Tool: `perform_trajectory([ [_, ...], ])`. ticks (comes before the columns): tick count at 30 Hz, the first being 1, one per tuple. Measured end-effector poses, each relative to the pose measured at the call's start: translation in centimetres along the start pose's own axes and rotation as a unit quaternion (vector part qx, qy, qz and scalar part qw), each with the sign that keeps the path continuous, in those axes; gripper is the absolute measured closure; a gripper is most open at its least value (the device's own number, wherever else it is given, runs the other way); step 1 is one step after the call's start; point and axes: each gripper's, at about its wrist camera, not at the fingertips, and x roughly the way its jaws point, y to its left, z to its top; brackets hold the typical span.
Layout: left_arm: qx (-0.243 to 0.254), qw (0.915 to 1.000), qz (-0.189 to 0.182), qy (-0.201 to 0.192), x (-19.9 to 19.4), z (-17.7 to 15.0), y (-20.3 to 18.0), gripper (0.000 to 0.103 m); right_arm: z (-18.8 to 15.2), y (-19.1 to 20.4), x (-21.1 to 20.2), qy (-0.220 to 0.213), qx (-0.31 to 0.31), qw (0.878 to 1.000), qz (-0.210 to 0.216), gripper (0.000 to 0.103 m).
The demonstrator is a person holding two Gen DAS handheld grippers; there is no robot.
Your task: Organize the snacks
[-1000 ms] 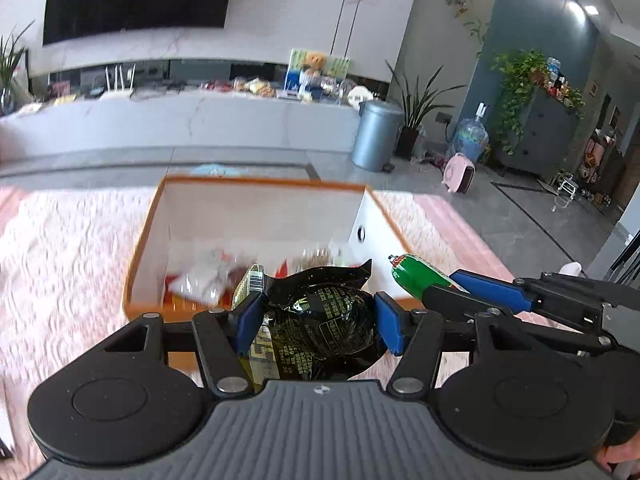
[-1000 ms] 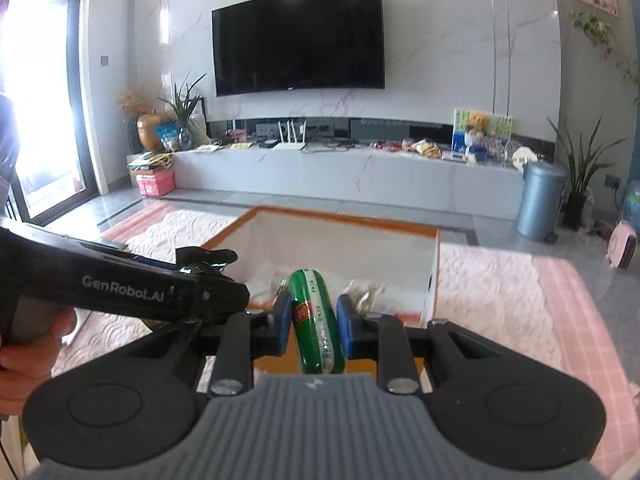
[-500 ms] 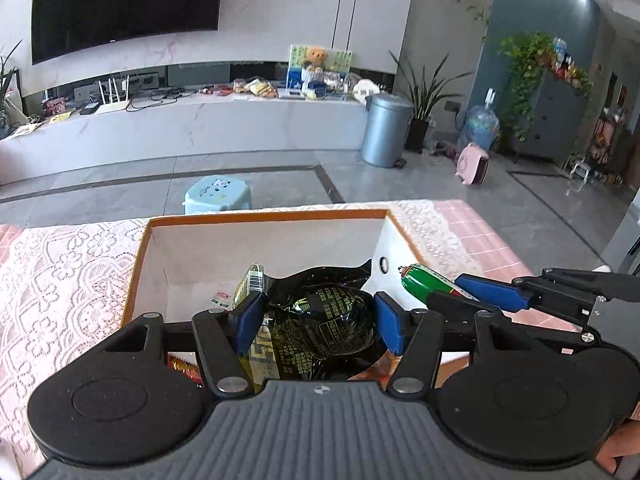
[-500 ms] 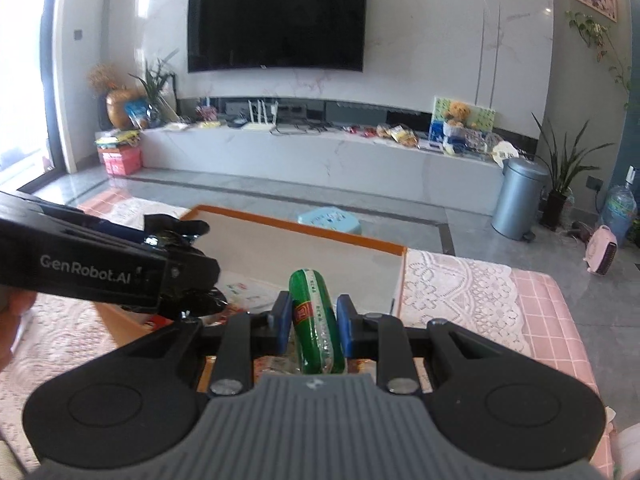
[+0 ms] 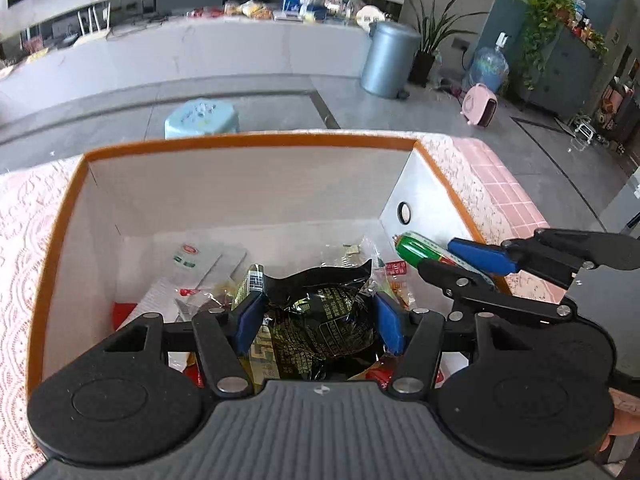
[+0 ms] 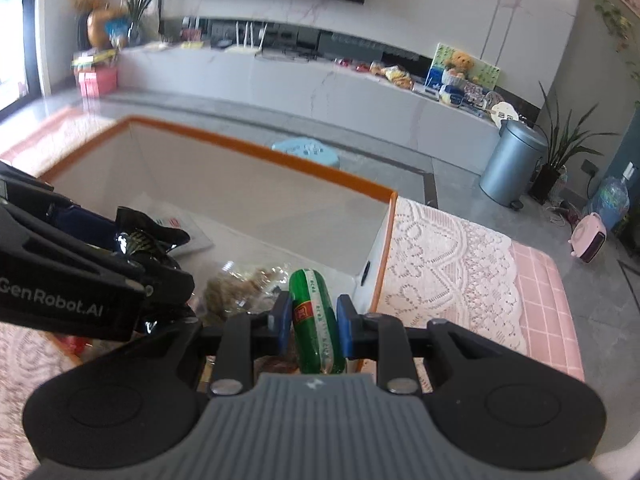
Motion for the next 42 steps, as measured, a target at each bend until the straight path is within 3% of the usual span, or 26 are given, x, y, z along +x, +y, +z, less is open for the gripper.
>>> perform_trajectory([
  [9, 0.023, 0.9992, -0.002, 0.032, 1.8, 0.8, 0.1, 0.034, 1.2, 1.5, 2.8, 0.033, -0.098, 0.995, -0.001, 0.082],
  [22, -0.008, 0.9989, -0.026, 0.038, 2.5, 1.7, 1.1, 0.023, 2.0, 2.2, 4.4, 0.057, -0.141, 0.988, -0.006, 0.081],
  [26, -0.025, 0.9984, -0.043, 0.026, 1.5, 1.9, 1.4, 0.022, 2.3, 2.0, 3.1, 0.05, -0.126, 0.991, -0.003, 0.062],
  [34, -0.02, 0.9993, -0.028, -0.015, -2.6, 2.3, 0.7, 0.022, 3.6, 1.4, -0.7, 0.026, -0.101, 0.995, -0.001, 0.039],
  [39, 0.006, 0.9975, 0.003, -0.07, -6.9, 2.3, -0.6, 0.022, 4.2, 1.5, -4.7, 0.003, -0.079, 0.997, 0.005, 0.024],
  [42, 0.023, 0.9934, 0.035, -0.106, -9.7, 1.9, -1.4, 0.022, 4.2, 1.7, -7.4, -0.012, -0.067, 0.998, 0.0, 0.023],
])
